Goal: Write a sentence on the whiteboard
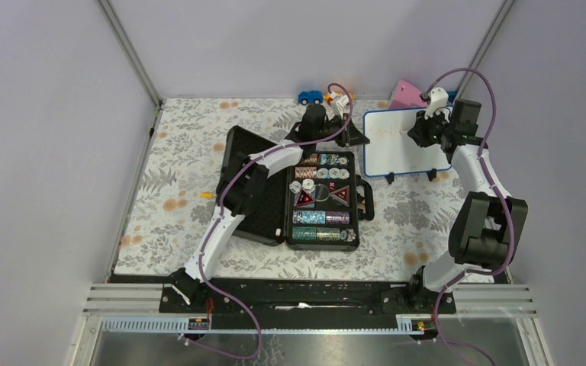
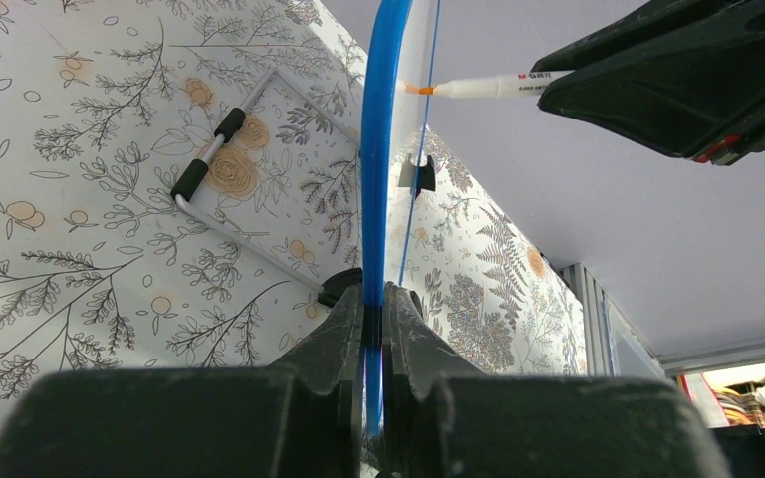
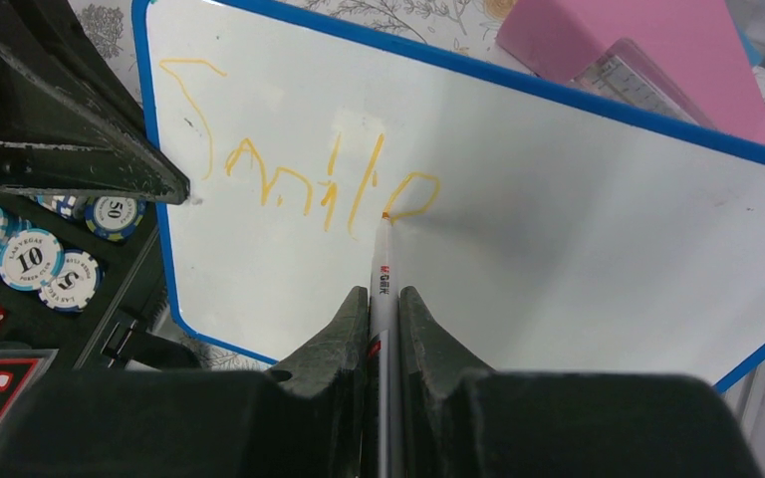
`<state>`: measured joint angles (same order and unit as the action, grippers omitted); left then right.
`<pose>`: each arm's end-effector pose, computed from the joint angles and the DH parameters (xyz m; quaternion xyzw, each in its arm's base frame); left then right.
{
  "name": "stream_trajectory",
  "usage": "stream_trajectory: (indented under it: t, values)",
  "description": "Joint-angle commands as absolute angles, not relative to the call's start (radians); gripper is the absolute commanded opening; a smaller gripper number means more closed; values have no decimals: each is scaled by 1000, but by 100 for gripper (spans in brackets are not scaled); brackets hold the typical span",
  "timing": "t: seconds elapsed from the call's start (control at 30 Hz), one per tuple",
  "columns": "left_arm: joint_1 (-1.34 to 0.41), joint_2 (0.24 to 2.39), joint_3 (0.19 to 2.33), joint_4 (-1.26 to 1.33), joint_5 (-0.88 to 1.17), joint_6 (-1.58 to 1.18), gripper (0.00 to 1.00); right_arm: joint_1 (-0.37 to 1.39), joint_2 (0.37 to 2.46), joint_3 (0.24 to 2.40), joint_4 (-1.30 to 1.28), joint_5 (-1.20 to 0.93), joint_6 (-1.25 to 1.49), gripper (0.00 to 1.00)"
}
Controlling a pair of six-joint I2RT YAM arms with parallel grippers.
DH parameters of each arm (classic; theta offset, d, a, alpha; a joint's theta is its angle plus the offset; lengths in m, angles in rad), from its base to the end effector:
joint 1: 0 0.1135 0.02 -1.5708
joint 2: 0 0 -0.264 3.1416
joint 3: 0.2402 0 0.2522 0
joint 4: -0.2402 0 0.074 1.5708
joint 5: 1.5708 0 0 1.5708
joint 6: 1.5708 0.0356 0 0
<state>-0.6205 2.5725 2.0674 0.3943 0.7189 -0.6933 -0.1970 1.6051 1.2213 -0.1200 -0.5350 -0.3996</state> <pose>0.4631 -0.3598 0.1786 0.2090 0.7056 -0.5888 0.3343 0.3667 -0.0547 0.2907 -0.2177 0.8126 0.0734 0.5357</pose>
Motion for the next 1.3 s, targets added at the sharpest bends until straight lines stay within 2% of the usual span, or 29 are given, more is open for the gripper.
stream_trajectory:
  t: [0.0, 0.67, 1.27]
  values:
    - [-627, 2566, 2066, 414, 747, -695, 0, -187, 1576, 1189, -113, -513, -427, 0]
    - [-627, 2564, 2064, 407, 743, -688, 0, -261, 1563, 1201, -146, -503, -471, 0]
    - [-629, 2550, 2068, 397, 736, -684, 0, -265, 1513, 1266, -181, -589, -405, 0]
